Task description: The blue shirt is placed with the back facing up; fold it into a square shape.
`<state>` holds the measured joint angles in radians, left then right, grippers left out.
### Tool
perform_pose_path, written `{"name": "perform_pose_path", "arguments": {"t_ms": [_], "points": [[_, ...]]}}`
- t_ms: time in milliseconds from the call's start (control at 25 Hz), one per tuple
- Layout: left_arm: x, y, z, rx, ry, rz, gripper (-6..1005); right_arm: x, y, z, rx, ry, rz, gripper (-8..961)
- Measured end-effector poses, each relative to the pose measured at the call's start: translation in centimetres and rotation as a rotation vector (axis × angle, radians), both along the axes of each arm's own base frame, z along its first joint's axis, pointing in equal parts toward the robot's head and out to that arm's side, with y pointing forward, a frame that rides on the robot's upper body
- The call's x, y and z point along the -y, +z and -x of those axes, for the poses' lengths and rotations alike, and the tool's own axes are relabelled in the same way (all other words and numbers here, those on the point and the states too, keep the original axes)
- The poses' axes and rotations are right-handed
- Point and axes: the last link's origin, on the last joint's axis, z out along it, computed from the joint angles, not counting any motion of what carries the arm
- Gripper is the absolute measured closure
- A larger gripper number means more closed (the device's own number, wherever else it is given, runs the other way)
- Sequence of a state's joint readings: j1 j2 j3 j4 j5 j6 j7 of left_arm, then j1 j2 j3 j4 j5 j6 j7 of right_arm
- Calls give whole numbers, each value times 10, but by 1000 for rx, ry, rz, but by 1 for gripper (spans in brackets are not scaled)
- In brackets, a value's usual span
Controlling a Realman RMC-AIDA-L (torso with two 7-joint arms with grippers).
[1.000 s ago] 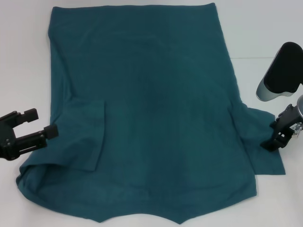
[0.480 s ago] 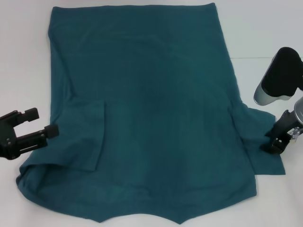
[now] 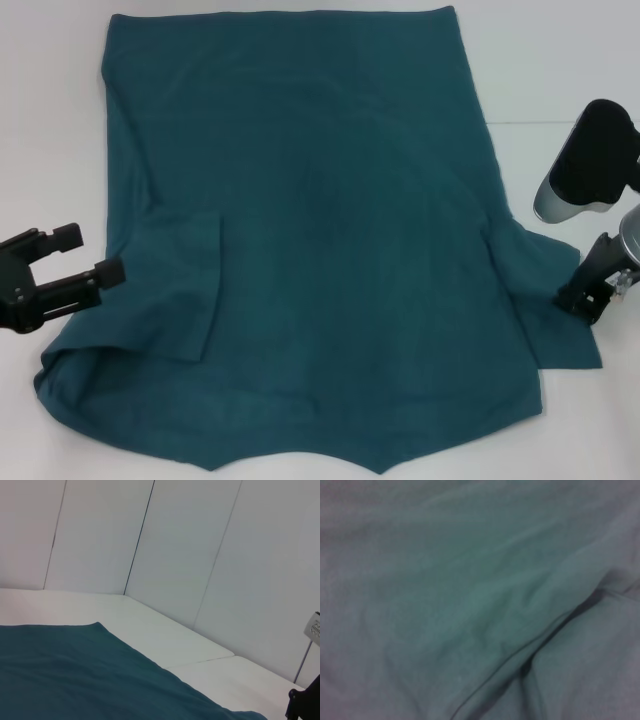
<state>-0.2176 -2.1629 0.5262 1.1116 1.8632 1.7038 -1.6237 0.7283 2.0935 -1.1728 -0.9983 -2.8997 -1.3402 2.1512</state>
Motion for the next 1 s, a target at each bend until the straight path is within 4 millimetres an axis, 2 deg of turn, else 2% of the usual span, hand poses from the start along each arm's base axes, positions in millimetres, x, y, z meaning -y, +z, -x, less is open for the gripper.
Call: {"name": "perform_pose_path", "arguments": {"t_ms": [40,240,640,1000], "points": [[0,0,0,-1,-1,1,125,0,1,1,-1,4,-5,913],[1,0,0,-1,-3,3,125,-2,12,8,-14,28,-47,920],[4,0,2,4,4,7,126,-6,31,40,-84,107,-128,883],[9,1,3,11,9,10,125,-15,27,71,-116,174,-151,850]]}}
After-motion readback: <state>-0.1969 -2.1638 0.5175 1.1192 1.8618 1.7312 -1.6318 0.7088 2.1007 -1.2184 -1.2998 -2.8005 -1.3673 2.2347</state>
